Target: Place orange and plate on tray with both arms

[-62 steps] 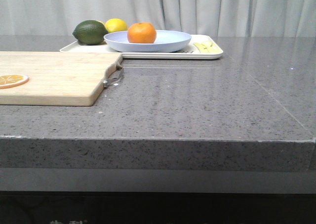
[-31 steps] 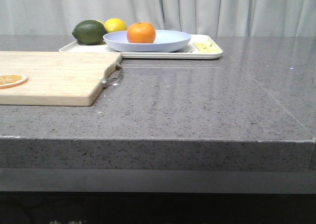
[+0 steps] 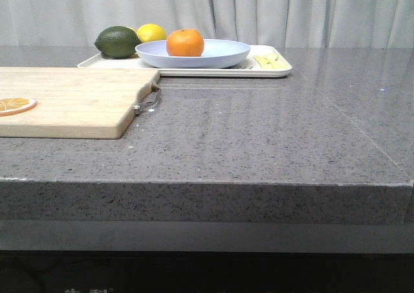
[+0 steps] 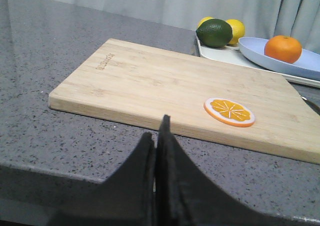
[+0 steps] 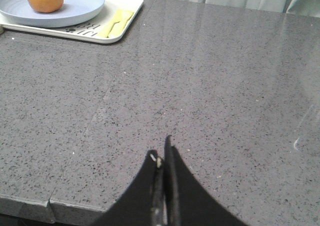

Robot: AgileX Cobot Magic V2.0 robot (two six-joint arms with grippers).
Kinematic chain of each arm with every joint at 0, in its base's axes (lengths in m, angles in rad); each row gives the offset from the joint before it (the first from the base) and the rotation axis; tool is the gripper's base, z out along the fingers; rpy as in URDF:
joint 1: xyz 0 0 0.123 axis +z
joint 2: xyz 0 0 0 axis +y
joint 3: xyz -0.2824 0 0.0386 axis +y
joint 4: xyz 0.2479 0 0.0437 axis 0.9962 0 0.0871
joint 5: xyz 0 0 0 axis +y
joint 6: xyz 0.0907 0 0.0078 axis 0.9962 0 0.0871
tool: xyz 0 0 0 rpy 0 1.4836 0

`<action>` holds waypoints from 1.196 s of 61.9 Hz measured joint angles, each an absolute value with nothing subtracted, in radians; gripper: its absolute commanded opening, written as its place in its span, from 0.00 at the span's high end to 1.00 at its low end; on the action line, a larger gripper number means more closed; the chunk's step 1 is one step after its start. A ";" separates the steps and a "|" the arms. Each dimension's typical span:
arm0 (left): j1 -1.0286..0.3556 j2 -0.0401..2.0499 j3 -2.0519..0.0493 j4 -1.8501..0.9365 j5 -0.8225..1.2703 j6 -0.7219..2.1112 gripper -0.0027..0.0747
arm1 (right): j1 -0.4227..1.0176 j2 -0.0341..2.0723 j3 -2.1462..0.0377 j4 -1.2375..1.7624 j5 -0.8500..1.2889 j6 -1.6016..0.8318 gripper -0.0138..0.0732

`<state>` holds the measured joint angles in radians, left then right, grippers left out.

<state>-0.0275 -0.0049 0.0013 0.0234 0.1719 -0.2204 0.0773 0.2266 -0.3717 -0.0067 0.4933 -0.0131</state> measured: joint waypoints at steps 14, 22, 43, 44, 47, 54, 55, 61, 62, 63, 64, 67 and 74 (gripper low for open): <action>-0.027 -0.005 0.001 0.023 0.172 -0.220 0.99 | 0.077 0.227 -0.372 -0.007 0.492 -0.013 0.91; -0.027 -0.005 0.001 0.023 0.172 -0.220 0.99 | 0.077 0.227 -0.372 -0.007 0.490 -0.013 0.91; -0.027 -0.005 0.001 0.023 0.172 -0.220 0.99 | 0.028 0.148 -0.151 -0.007 0.120 -0.013 0.91; -0.027 -0.005 0.001 0.023 0.172 -0.220 0.99 | 0.022 0.140 -0.137 -0.007 0.102 -0.013 0.91; -0.027 -0.005 0.001 0.023 0.172 -0.220 0.99 | 0.002 0.108 -0.090 -0.007 0.076 -0.013 0.91; -0.027 -0.005 0.001 0.023 0.172 -0.220 0.99 | -0.033 0.034 0.001 0.000 0.058 -0.013 0.91; -0.027 -0.005 0.001 0.023 0.172 -0.220 0.99 | -0.035 0.027 0.009 0.000 0.058 -0.013 0.91; -0.027 -0.005 0.001 0.023 0.172 -0.220 0.99 | -0.040 -0.006 0.026 0.000 0.087 -0.013 0.91; -0.027 -0.005 0.001 0.023 0.172 -0.220 0.99 | -0.040 -0.008 0.026 0.000 0.094 -0.013 0.91; -0.027 -0.005 0.001 0.023 0.172 -0.220 0.99 | -0.040 -0.007 0.026 0.000 0.101 -0.013 0.91; -0.027 -0.005 0.001 0.023 0.172 -0.220 0.99 | -0.040 -0.009 0.027 0.000 0.110 -0.013 0.91; -0.027 -0.005 0.001 0.023 0.172 -0.220 0.99 | -0.040 -0.008 0.027 0.000 0.127 -0.013 0.91; -0.027 -0.005 0.001 0.023 0.172 -0.220 0.99 | -0.040 -0.008 0.027 0.000 0.162 -0.013 0.91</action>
